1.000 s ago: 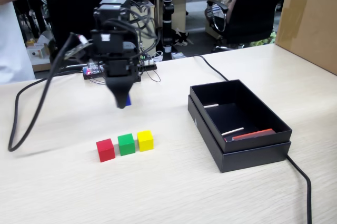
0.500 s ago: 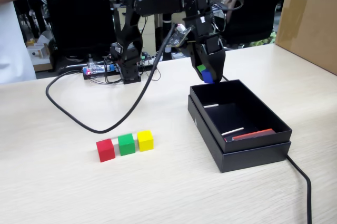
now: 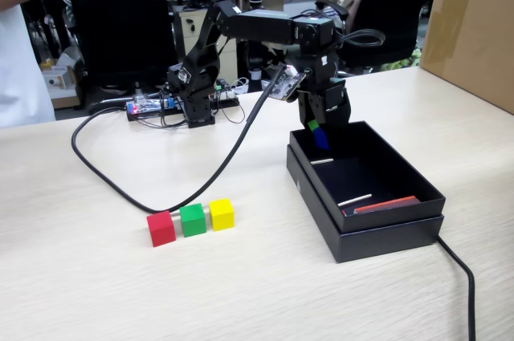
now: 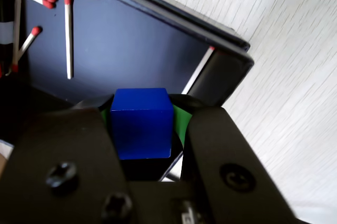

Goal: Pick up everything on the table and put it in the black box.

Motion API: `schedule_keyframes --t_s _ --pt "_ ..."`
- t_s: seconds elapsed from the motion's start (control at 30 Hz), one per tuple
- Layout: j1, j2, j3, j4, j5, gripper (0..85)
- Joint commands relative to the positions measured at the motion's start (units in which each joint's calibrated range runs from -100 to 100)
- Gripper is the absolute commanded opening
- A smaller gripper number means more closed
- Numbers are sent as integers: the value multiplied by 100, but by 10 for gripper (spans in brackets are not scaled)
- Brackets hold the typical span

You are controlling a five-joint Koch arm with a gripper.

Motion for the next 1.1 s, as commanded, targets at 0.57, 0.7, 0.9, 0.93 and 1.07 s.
schedule_keyframes --t_s 0.57,0.7,0.9,0.93,1.07 --pt "-972 -3372 -389 -429 -454 485" --pt "-1792 -3499 -933 -213 -899 479" --pt "-2642 -2454 -1087 435 -1475 477" --pt "-2706 -2214 -969 435 -1495 479" --pt "-2862 -1227 -470 435 -1607 477"
